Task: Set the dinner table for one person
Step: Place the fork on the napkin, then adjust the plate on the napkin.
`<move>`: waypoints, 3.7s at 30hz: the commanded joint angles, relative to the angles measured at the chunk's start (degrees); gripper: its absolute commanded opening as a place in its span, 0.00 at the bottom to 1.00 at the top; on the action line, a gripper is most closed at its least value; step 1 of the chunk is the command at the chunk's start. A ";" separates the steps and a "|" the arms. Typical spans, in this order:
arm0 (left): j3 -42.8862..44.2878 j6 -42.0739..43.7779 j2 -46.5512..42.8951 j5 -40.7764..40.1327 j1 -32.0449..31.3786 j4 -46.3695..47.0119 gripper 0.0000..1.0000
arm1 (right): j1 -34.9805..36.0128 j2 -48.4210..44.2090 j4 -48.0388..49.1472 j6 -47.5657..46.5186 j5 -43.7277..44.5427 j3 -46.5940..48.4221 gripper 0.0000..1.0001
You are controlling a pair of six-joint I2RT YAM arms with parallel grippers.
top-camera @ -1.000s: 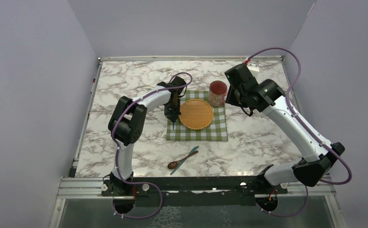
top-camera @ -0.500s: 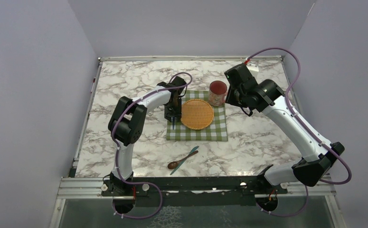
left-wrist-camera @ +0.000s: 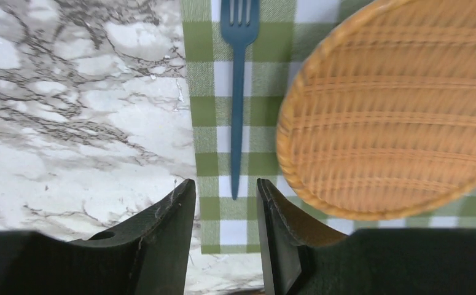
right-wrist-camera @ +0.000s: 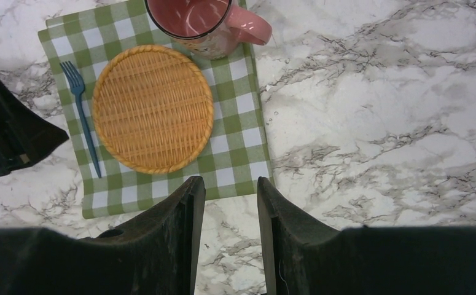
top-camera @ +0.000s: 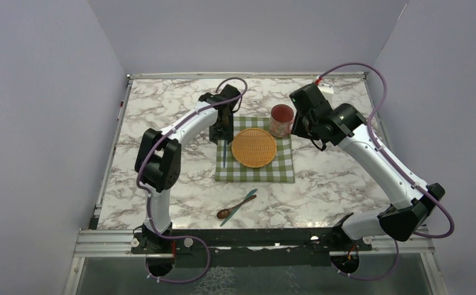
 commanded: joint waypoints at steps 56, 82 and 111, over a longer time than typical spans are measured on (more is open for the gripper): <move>-12.52 -2.44 -8.66 5.58 -1.38 27.92 0.00 | -2.12 28.05 12.98 -13.12 -3.51 -5.79 0.01; -7.73 -3.65 -0.11 10.70 -1.75 30.34 0.00 | -5.08 35.39 19.24 -19.36 -10.19 -2.79 0.01; -7.52 -3.93 -0.14 11.16 -1.82 29.38 0.00 | -5.11 36.81 19.15 -18.35 -11.19 -5.41 0.01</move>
